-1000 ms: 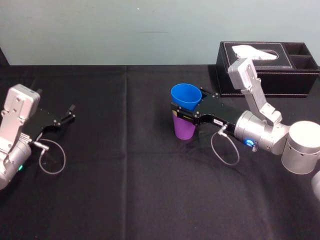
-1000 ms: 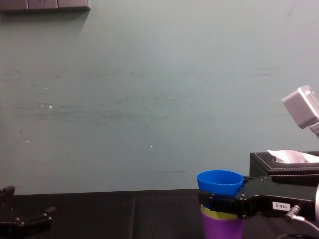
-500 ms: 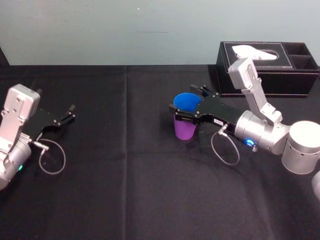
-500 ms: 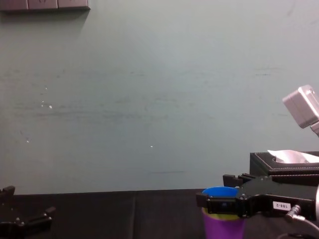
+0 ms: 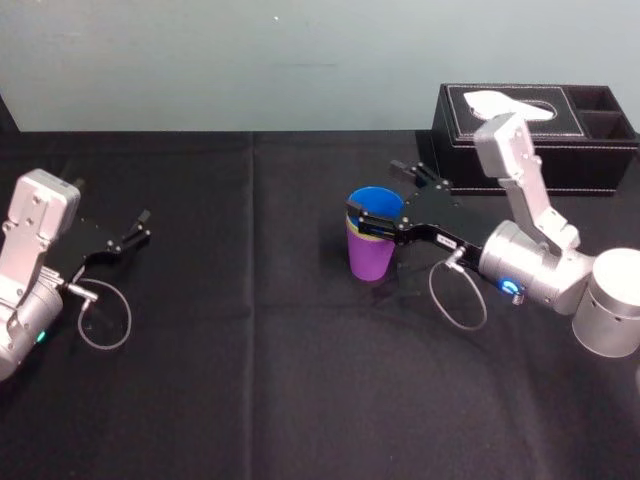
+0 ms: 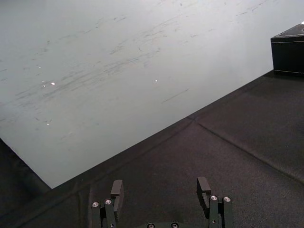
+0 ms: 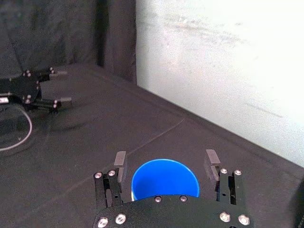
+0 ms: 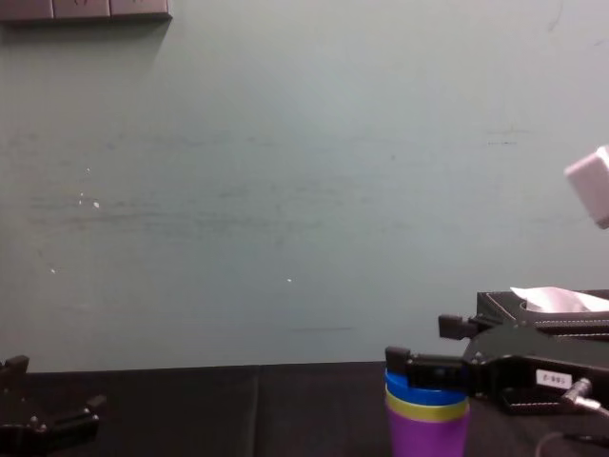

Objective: Stack the three plastic cups sequentially using one hand.

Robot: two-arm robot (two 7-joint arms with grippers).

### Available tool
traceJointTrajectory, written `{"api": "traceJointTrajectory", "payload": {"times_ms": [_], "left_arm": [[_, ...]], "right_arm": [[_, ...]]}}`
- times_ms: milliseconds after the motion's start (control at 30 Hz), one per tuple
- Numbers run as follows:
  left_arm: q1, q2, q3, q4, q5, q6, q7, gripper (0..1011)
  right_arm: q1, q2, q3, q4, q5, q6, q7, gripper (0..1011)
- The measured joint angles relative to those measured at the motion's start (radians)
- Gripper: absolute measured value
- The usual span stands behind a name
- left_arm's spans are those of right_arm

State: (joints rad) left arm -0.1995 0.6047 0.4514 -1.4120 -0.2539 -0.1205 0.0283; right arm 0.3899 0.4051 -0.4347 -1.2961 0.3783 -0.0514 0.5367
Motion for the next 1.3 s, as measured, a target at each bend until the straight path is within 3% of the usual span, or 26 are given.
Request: {"api": "traceJointTrajectory", "payload": {"times_ms": [233, 333, 567, 933, 1300], "left_arm": [[0.0, 0.0, 0.0, 0.0, 0.0, 0.0, 0.0, 1012], [0.0, 0.0, 0.0, 0.0, 0.0, 0.0, 0.0, 1011], [0.0, 0.0, 0.0, 0.0, 0.0, 0.0, 0.0, 1011], [0.0, 0.0, 0.0, 0.0, 0.0, 0.0, 0.0, 1011], [0.0, 0.0, 0.0, 0.0, 0.0, 0.0, 0.0, 1011]], "right_arm": [[-0.072, 0.012, 0.052, -0.083, 0.017, -0.016, -0.058, 1000], [-0.124, 0.014, 0.092, -0.127, 0.018, -0.021, -0.117, 1000], [-0.2, -0.002, 0.154, -0.159, -0.028, -0.032, -0.247, 1000], [-0.231, -0.039, 0.16, -0.126, -0.159, -0.003, -0.382, 1000], [-0.223, -0.064, 0.155, -0.103, -0.191, 0.009, -0.376, 1000]]}}
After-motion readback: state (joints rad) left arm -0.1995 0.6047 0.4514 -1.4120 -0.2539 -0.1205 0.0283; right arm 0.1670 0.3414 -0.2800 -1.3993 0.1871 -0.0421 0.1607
